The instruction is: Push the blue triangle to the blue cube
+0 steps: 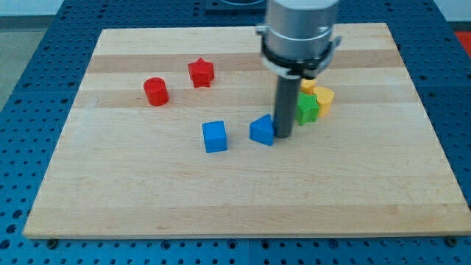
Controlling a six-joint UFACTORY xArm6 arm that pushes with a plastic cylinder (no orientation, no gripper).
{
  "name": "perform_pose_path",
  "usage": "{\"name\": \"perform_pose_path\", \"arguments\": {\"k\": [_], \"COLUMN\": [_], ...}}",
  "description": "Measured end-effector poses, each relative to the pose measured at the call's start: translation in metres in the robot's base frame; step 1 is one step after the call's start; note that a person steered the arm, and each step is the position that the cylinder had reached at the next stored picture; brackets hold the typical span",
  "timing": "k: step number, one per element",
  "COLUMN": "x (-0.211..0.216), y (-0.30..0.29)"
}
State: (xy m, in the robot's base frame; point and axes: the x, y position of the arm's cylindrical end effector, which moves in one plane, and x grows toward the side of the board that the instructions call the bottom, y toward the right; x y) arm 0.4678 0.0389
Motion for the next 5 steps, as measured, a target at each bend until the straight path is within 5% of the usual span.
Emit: {"name": "perform_pose_path", "arguments": {"k": [3, 5], "x": [0.033, 0.052], "y": [-0.120, -0.048]}}
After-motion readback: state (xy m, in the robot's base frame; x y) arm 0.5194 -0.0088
